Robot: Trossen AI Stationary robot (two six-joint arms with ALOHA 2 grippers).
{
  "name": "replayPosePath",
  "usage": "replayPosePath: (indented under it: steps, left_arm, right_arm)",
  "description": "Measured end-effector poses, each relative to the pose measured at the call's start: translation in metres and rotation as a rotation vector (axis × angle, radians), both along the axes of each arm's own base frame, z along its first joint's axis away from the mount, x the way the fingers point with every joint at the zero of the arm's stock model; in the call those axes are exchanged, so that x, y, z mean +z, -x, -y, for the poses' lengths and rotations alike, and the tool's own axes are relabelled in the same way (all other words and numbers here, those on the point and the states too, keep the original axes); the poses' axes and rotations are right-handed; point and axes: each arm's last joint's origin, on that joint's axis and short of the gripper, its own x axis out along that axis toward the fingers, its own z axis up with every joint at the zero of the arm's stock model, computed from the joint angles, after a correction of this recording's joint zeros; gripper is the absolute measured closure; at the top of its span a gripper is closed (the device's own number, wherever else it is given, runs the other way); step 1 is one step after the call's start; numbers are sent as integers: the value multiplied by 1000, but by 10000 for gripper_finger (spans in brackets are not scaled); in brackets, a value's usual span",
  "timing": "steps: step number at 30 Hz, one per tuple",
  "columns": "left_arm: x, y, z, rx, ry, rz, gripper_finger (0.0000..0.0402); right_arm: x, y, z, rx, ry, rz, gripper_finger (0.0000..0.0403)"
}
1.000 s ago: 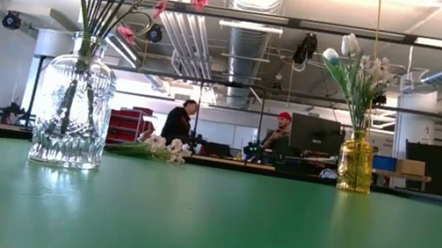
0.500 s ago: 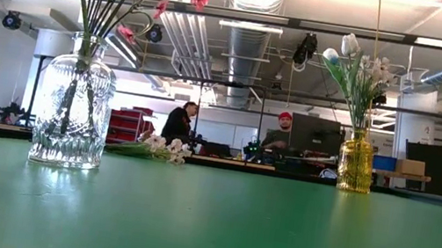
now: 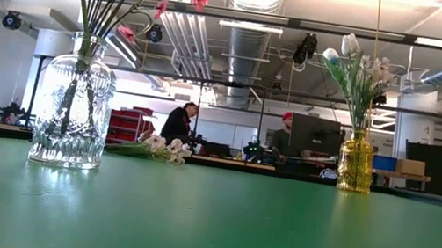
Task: Sort flowers into vase by color
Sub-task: Put the red flowers into the transparent vase
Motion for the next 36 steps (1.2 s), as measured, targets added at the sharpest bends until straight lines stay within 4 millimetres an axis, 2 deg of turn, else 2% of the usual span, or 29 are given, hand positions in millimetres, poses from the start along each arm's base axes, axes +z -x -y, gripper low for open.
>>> replayPosePath:
  steps: [6, 11, 17, 24, 29, 36]
  left_arm:
    - [0, 0, 1, -4, -5, 0, 303]
    - [0, 0, 1, -2, -4, 1, 390]
    - [0, 0, 1, -2, -2, 1, 386]
    - [-2, 2, 2, 13, -17, -22, 400]
    - [-6, 7, 4, 126, -33, -70, 401]
    - [-8, 15, 10, 222, -50, -107, 401]
  right_arm:
    - [-1, 0, 0, -4, -1, -7, 388]
    - [-1, -1, 2, -62, -13, -17, 363]
    - [-1, -1, 2, -66, -37, -31, 294]
    - [-2, 1, 4, -108, -80, -89, 220]
    - [-5, 4, 10, -221, -97, -175, 192]
    - [2, 12, 15, -238, -95, -208, 172]
